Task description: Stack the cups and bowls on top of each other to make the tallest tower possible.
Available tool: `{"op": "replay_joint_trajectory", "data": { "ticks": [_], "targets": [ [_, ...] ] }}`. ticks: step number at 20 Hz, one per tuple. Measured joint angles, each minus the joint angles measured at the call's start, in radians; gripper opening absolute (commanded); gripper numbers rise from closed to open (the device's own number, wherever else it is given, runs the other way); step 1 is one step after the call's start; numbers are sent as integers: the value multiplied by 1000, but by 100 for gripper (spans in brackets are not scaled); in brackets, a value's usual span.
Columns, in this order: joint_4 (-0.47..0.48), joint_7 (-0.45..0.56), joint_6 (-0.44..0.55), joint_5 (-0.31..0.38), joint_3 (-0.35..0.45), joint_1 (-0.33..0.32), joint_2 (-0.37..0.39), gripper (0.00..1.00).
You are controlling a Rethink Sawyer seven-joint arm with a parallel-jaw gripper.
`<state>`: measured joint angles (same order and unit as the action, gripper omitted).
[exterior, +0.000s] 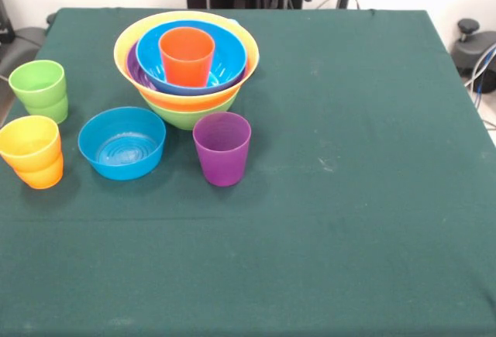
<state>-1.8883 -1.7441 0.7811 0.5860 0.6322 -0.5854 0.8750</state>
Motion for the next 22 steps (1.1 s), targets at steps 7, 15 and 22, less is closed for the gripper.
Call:
{"op": "replay_joint_trajectory", "data": {
  "ticks": [7, 15, 22],
  "targets": [
    [59, 0, -14, 0, -34, 35, -73, 100],
    [148, 0, -14, 0, -71, 82, -162, 100],
    [192, 0, -14, -4, -83, 102, -205, 100]
  ]
}}
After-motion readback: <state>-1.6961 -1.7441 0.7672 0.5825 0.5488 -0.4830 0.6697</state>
